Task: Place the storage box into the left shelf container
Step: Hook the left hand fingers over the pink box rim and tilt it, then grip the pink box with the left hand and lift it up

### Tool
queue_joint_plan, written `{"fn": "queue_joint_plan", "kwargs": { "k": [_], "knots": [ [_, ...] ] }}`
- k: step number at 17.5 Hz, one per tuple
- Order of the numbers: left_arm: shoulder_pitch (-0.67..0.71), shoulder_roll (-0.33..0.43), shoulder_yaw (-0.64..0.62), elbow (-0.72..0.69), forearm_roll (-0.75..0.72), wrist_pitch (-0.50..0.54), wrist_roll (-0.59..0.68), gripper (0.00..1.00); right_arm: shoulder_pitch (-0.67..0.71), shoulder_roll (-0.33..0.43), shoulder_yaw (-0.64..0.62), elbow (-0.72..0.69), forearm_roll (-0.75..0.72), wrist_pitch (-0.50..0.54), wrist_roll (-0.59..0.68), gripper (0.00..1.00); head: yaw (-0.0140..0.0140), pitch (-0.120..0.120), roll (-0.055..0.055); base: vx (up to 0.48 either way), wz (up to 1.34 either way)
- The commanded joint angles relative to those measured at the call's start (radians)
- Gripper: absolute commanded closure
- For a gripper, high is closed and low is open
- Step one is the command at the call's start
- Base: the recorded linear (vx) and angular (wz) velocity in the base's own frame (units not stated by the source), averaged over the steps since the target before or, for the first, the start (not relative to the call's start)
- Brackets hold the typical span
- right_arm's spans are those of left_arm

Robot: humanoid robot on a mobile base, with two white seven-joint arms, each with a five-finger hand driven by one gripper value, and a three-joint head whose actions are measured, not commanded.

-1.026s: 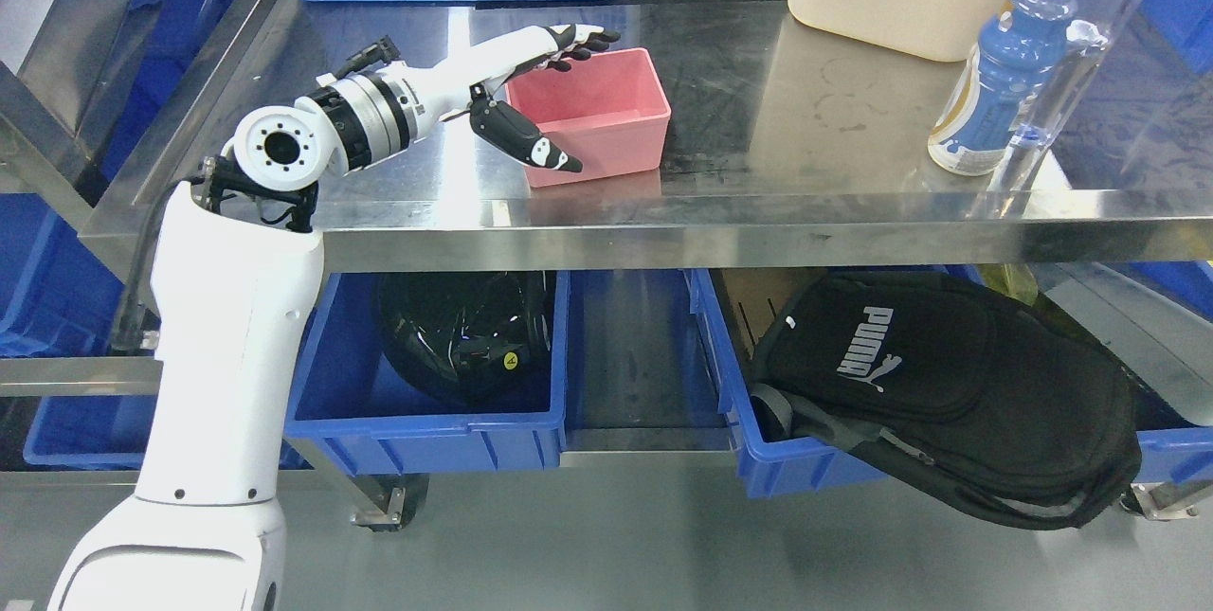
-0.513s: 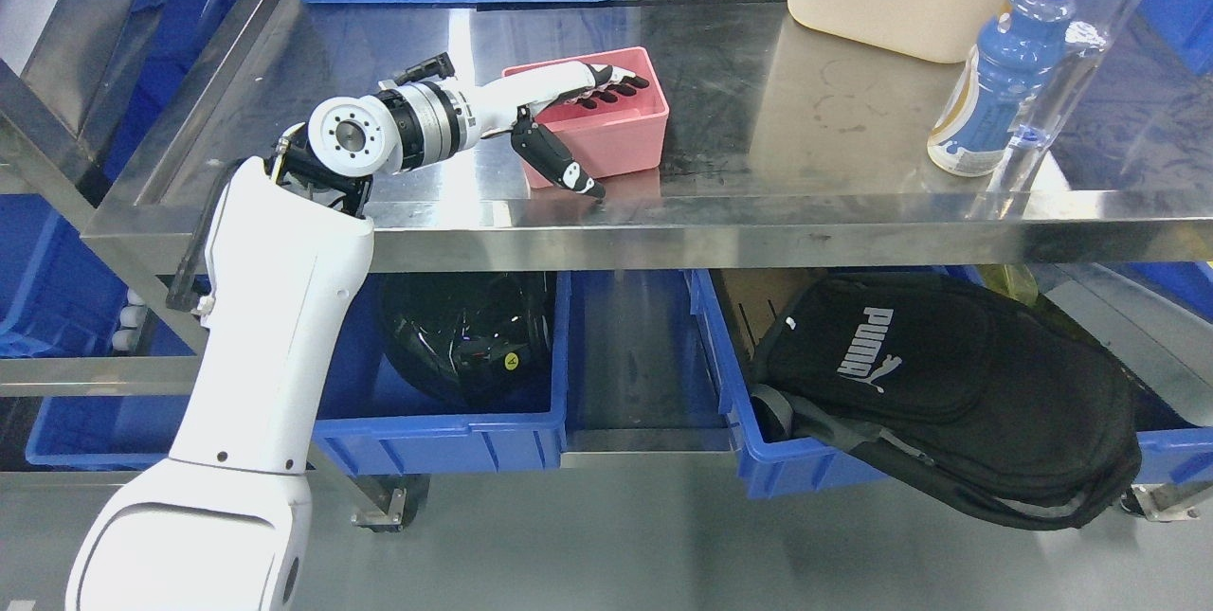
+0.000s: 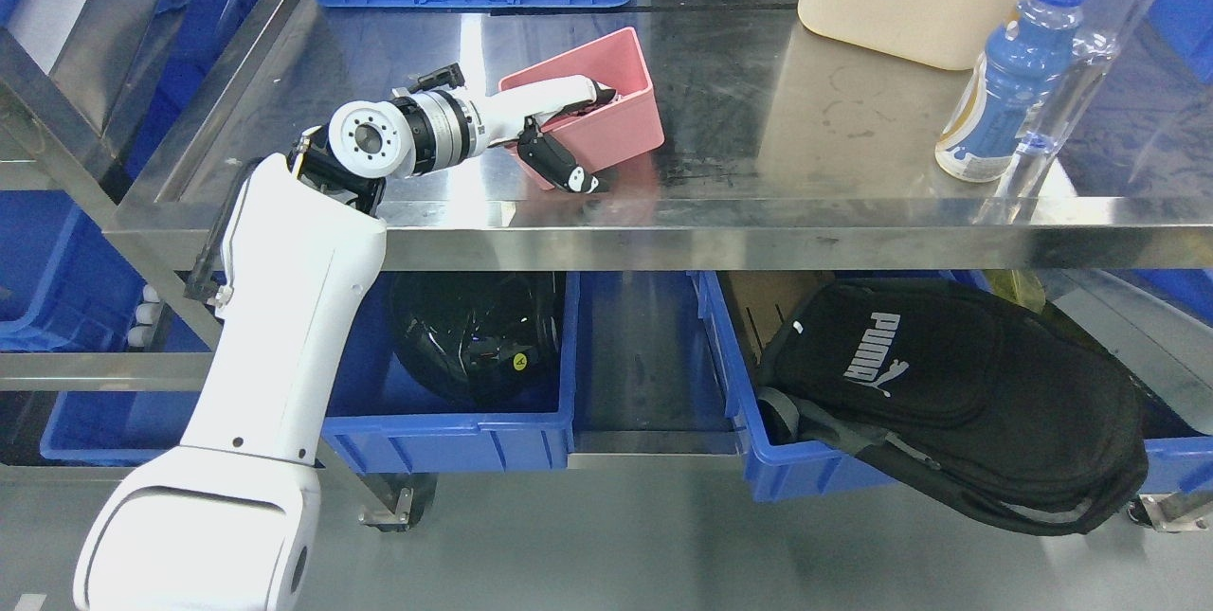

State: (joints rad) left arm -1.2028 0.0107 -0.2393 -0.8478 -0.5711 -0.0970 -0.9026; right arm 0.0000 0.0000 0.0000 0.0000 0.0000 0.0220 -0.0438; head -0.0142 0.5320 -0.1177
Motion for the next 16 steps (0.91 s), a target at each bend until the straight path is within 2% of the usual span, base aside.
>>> {"fn": "queue_joint_plan", "kwargs": {
  "k": [1,2,4,8,13,16],
  "knots": [
    [0.011,0.007,0.150,0.094,0.025,-0.128,-0.006,0.94,-0.002,-0.017,-0.005,-0.017,0.000,-0.001,-0.001,0.00,0.0000,0.000,0.000,0.000,0.00],
    [0.011,0.007,0.178,0.110,0.034,-0.157,-0.006,1.00,0.000,-0.017,-0.005,-0.017,0.000,-0.001,-0.001,0.00,0.0000,0.000,0.000,0.000,0.00],
    [0.009,0.007,0.250,0.116,0.091,-0.165,0.001,1.00,-0.002,-0.017,-0.005,-0.017,0.000,-0.001,-0.001,0.00,0.0000,0.000,0.000,-0.001,0.01],
    [0.029,0.007,0.279,0.116,0.454,-0.165,0.024,1.00,0.000,-0.017,-0.005,-0.017,0.000,-0.001,-0.001,0.00,0.0000,0.000,0.000,-0.002,0.01],
    [0.042,0.007,0.308,0.116,0.709,-0.164,0.014,1.00,-0.002,-0.017,-0.005,-0.017,0.000,-0.001,-0.001,0.00,0.0000,0.000,0.000,0.006,0.04],
    [0.054,0.007,0.308,0.115,0.796,-0.164,0.013,1.00,-0.002,-0.017,-0.005,-0.017,0.000,-0.001,-0.001,0.00,0.0000,0.000,0.000,0.006,-0.02]
  ]
}}
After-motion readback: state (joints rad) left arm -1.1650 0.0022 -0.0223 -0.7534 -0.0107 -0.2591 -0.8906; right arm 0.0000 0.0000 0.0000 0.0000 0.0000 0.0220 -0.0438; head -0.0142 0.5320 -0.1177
